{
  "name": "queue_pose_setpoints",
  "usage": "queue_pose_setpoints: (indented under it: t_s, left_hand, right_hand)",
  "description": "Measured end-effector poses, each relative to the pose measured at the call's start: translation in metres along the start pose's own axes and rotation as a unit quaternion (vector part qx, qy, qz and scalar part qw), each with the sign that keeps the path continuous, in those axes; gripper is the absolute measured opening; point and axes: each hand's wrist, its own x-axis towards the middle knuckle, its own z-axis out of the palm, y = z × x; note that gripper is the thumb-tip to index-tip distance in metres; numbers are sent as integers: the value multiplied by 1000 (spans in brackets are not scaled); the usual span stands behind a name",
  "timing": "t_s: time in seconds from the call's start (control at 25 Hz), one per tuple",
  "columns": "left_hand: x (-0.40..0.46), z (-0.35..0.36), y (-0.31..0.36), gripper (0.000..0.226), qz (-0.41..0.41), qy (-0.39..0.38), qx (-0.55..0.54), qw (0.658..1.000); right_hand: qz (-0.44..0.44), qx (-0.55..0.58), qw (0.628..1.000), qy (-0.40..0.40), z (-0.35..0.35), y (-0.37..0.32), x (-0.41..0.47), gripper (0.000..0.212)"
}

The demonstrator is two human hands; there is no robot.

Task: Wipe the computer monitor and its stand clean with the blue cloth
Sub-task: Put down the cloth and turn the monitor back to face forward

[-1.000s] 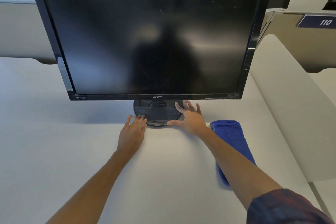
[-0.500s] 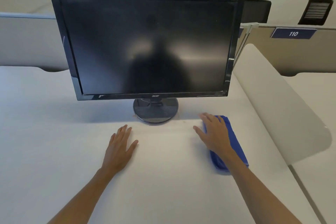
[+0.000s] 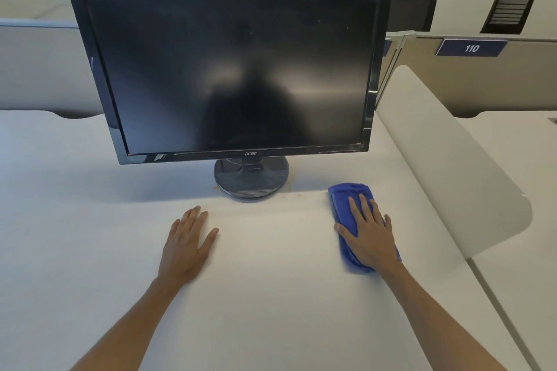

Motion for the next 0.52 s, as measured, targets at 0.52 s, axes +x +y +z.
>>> queue_pose_setpoints:
  t_s: [0.52]
  left_hand:
    - [-2,-1,3,69,0,12,-7,1000]
  right_hand:
    - [80,120,985,91,-18,-27,48,51]
